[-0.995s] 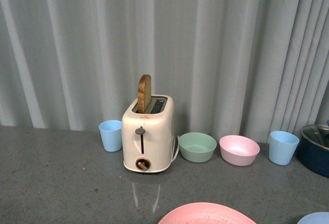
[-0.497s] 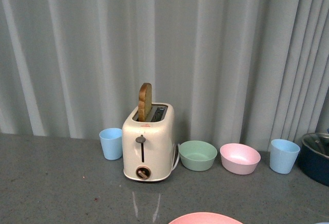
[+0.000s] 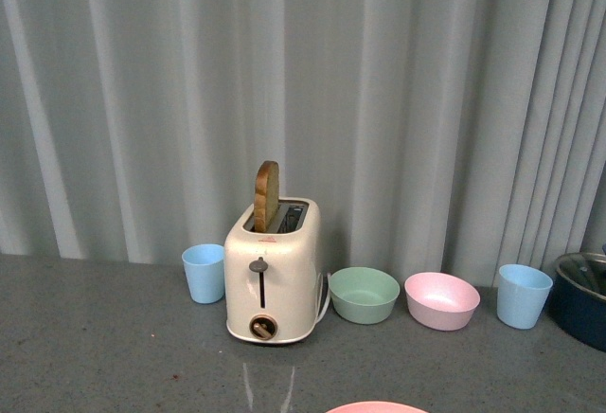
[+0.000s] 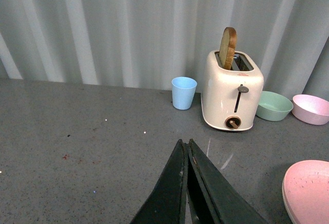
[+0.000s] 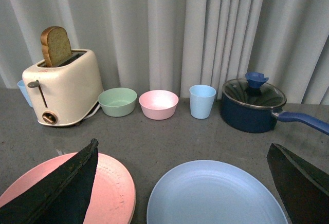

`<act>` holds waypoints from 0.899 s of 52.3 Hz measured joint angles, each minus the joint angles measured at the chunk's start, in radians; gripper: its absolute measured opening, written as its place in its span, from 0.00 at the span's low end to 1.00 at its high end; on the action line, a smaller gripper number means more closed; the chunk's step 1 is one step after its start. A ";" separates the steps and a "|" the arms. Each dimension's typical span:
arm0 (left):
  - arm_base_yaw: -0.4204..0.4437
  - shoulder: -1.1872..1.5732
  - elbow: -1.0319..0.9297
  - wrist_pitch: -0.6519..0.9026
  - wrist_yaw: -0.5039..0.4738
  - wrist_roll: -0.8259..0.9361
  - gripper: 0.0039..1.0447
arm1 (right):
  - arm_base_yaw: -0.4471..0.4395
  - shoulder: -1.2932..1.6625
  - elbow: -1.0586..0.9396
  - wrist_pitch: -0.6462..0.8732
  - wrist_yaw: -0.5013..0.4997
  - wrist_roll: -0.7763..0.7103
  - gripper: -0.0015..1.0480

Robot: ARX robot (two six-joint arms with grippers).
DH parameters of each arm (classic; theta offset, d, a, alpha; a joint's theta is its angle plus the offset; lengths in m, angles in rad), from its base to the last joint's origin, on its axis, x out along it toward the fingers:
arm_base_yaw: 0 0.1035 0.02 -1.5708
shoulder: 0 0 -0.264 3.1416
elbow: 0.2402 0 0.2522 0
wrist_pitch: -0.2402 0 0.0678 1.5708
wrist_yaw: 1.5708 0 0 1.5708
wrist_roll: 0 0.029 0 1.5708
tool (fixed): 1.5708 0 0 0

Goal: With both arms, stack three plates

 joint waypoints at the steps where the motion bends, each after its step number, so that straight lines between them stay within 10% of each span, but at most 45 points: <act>1: 0.000 -0.011 0.000 -0.011 0.000 0.000 0.03 | 0.000 0.000 0.000 0.000 0.000 0.000 0.93; 43: 0.000 -0.312 0.000 -0.319 0.000 0.000 0.03 | 0.000 0.000 0.000 0.000 0.000 0.000 0.93; 47: 0.000 -0.312 0.000 -0.319 0.000 -0.001 0.15 | 0.000 0.000 0.000 0.000 0.000 0.000 0.93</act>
